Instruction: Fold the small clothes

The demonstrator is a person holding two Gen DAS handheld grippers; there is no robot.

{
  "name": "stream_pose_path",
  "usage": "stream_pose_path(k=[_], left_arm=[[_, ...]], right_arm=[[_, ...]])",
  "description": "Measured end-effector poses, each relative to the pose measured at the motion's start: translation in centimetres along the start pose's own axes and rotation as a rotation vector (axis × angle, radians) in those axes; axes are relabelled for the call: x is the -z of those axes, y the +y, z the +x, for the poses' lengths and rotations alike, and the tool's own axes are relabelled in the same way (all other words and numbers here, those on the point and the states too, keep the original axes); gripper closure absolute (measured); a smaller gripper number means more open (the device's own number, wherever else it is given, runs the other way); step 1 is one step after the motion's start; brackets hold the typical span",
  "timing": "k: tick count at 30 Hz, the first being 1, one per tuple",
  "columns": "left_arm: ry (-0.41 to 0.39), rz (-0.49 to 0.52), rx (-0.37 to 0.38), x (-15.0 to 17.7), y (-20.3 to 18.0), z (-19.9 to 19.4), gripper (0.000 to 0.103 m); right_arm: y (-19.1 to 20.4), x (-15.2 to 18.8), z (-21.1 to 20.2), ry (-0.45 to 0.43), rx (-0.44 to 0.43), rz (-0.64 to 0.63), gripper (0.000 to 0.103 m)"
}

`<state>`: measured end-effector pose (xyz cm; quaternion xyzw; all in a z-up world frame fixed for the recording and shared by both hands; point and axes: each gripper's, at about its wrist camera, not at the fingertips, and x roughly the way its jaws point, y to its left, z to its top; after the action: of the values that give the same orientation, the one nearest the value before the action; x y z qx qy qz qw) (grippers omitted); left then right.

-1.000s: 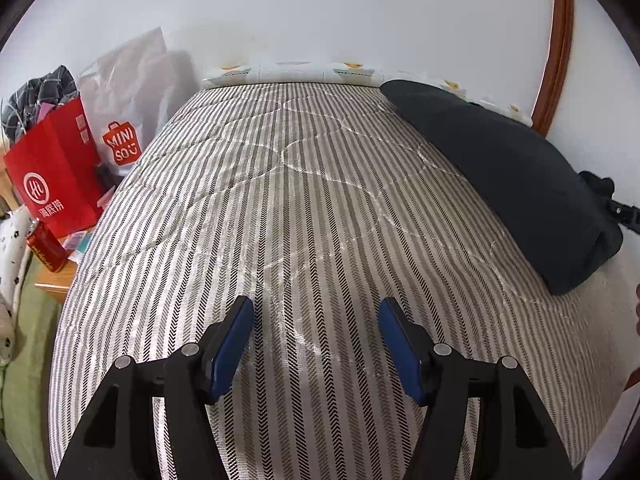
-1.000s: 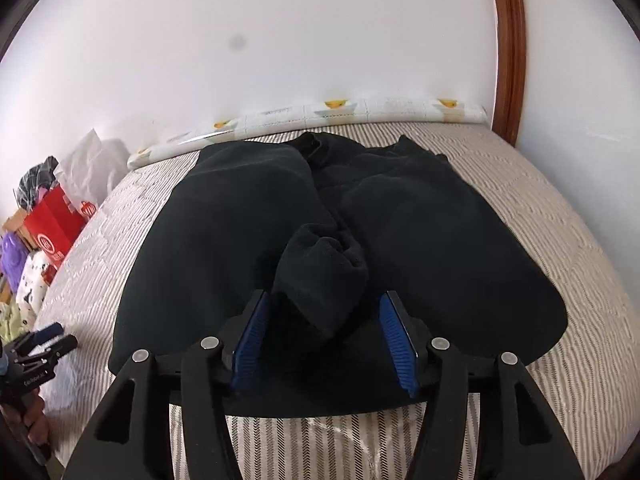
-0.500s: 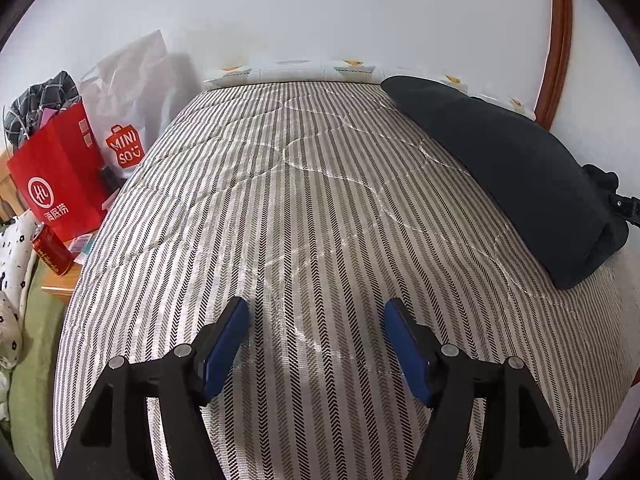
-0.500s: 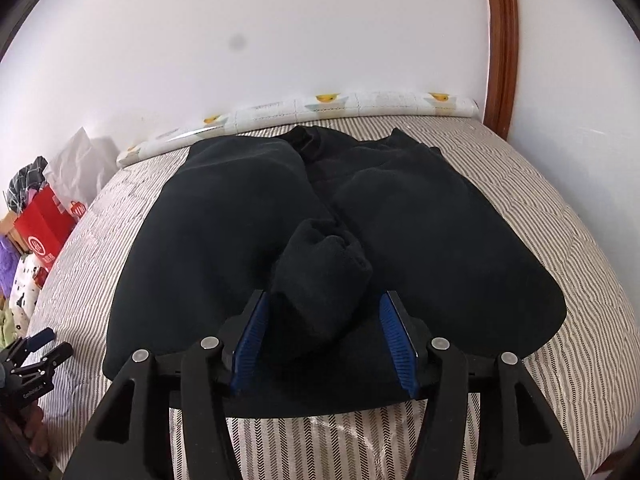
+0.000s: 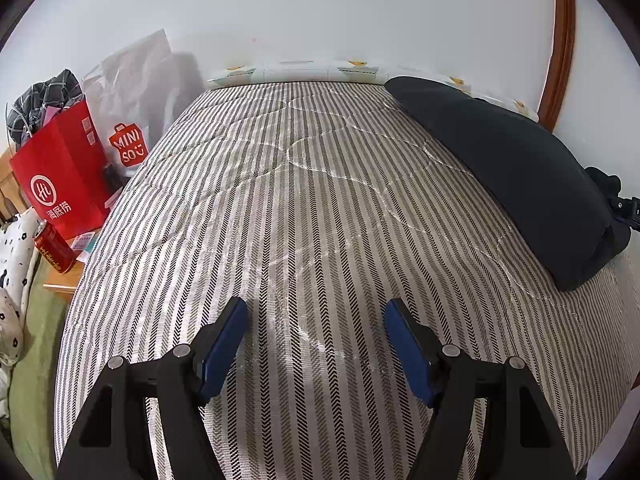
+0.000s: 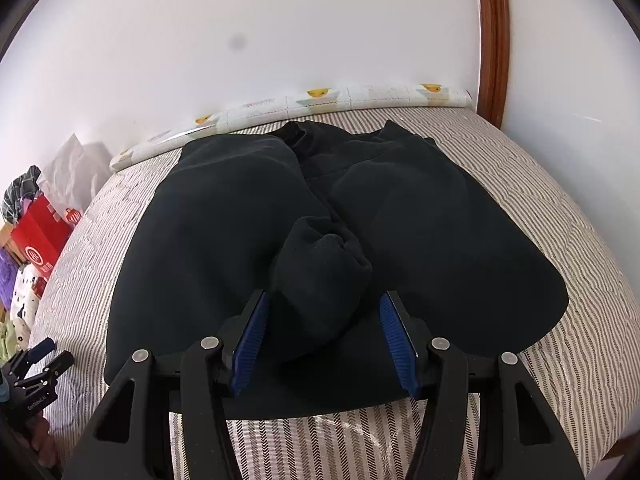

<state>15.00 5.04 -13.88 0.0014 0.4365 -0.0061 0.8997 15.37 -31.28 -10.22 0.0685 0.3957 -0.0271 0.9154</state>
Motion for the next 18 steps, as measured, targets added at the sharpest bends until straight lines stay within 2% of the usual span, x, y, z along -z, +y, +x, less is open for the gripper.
stream_pose_path(k=[18], left_arm=[[0.005, 0.000, -0.007, 0.0, 0.1, 0.0, 0.031]], right_arm=[[-1.4, 0.4, -0.6, 0.004, -0.046, 0.051, 0.046]])
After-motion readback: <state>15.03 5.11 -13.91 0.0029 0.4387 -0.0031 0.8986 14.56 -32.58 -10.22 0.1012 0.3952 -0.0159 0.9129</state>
